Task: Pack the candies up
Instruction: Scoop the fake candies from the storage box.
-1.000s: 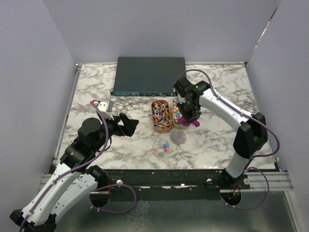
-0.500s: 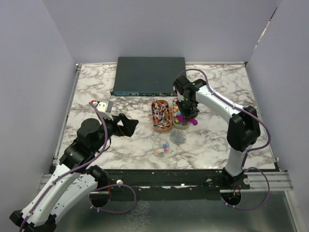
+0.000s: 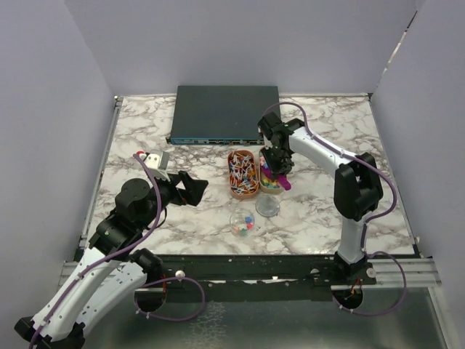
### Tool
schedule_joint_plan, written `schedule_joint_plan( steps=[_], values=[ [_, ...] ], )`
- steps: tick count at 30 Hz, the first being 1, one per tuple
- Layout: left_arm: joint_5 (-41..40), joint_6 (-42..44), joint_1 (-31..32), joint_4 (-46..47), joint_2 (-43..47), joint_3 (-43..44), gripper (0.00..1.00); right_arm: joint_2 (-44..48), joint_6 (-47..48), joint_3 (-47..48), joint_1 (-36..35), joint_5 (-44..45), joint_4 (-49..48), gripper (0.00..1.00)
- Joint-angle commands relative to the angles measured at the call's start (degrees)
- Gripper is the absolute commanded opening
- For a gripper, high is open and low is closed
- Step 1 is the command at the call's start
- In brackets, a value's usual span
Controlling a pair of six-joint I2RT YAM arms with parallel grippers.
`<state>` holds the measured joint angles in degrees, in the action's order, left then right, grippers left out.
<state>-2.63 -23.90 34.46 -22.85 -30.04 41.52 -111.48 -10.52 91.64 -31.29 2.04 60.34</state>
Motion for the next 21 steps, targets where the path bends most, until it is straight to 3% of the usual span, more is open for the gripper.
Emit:
schedule_joint_plan(
  steps=[1,21],
  values=[
    [-0.62,0.85,-0.36,-0.77,0.42,-0.6,0.97,-1.79,-1.46,-1.71,-0.01,-0.41,-5.16,0.01],
    [-0.71,0.68,-0.36,-0.79,-0.24,-0.68,0.97,-2.12,-5.87,-7.06,0.09,7.03,-14.44,0.01]
  ],
)
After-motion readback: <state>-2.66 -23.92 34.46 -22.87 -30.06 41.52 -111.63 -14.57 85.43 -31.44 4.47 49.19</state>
